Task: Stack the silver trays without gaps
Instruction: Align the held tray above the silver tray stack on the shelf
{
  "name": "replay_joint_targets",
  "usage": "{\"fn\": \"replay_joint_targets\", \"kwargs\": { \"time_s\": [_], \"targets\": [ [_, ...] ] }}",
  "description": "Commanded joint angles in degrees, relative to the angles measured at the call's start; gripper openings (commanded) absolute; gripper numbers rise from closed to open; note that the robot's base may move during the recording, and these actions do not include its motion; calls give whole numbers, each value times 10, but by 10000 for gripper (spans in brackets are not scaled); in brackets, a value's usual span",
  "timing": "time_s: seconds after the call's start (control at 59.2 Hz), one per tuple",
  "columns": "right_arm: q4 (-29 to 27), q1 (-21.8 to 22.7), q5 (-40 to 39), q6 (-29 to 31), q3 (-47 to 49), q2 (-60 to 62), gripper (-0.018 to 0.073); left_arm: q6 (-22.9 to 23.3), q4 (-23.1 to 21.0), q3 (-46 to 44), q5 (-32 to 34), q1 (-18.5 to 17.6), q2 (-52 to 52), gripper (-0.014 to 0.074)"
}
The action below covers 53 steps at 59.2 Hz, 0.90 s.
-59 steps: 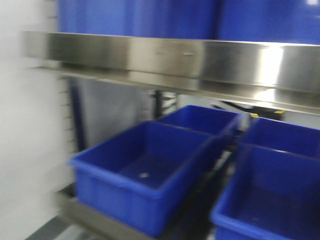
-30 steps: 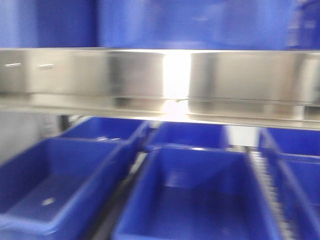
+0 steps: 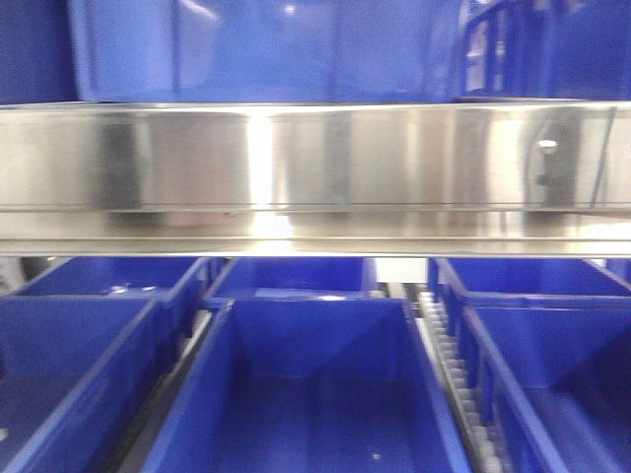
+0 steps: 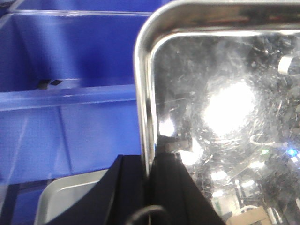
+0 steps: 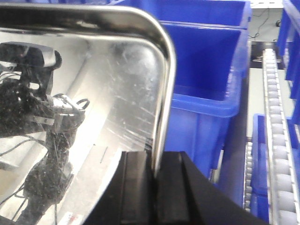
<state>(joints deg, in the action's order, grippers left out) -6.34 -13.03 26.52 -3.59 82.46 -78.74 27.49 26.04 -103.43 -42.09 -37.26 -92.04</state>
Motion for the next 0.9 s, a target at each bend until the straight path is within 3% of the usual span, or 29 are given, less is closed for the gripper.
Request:
{"fn": "replay_joint_targets", "kwargs": {
  "time_s": [0.0,0.879],
  "targets": [
    [11,-1,-17,10,3,5,-80,-4,19,-5,12,-1,8,-20],
    [6,-1,-32,10,3,5,-80,-4,15,-5,21,-1,8,-20]
  ]
}}
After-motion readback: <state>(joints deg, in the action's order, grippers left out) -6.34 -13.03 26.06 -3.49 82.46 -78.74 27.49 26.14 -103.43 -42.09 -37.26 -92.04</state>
